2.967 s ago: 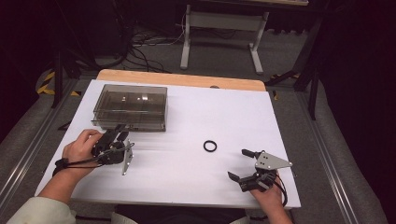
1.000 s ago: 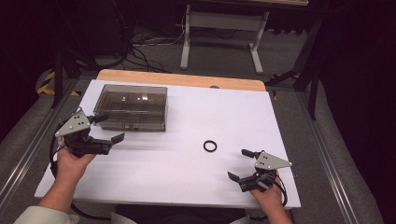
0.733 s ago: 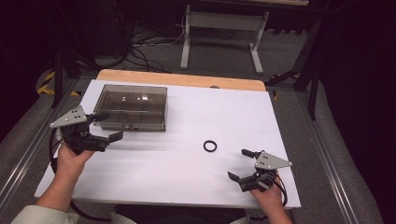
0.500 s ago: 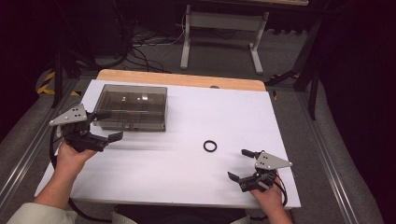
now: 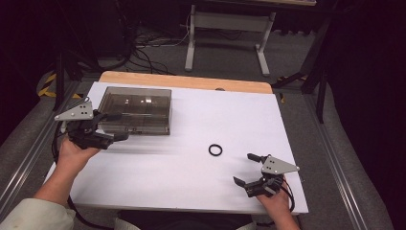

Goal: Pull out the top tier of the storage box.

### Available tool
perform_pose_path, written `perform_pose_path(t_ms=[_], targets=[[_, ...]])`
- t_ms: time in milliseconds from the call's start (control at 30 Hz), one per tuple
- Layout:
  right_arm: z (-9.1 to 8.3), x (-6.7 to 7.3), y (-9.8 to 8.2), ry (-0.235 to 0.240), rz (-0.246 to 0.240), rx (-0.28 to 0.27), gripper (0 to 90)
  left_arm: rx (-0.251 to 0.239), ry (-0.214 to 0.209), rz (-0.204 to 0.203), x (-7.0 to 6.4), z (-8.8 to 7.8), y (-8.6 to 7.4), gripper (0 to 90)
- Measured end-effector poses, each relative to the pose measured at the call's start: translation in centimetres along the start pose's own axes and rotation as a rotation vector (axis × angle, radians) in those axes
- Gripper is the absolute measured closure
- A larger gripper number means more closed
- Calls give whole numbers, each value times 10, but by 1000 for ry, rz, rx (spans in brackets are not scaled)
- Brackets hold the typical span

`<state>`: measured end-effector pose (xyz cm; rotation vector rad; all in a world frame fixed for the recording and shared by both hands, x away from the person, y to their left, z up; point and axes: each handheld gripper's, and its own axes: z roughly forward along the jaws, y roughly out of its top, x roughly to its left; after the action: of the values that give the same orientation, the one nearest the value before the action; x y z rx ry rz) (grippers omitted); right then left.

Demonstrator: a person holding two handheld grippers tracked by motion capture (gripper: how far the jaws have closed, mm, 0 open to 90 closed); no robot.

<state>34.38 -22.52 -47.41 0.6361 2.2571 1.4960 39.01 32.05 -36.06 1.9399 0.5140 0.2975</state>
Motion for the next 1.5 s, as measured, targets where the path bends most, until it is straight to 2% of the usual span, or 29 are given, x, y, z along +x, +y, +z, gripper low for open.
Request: perform_pose_path(t_ms=[233, 367, 533, 800, 900, 1000, 1167, 1333, 1500], targets=[[0, 0, 0, 3, 1, 2, 26, 95, 3, 69, 5, 8, 12, 288], [0, 1, 0, 2, 3, 4, 26, 147, 4, 95, 6, 13, 17, 301], [0, 0, 0, 3, -1, 7, 26, 215, 37, 136, 10, 19, 24, 305], [0, 0, 0, 6, 1, 6, 26, 282, 54, 143, 19, 27, 29, 331], [1, 0, 0, 6, 1, 7, 26, 343, 96, 147, 21, 33, 30, 330], [1, 0, 0, 5, 1, 7, 26, 360, 88, 142, 25, 36, 31, 334], [1, 0, 0, 6, 2, 7, 26, 389, 88, 169, 24, 39, 33, 349], [1, 0, 0, 7, 1, 7, 26, 419, 71, 209, 21, 43, 34, 386], [1, 0, 0, 5, -1, 8, 26, 475, 45, 250, 22, 50, 35, 424]])
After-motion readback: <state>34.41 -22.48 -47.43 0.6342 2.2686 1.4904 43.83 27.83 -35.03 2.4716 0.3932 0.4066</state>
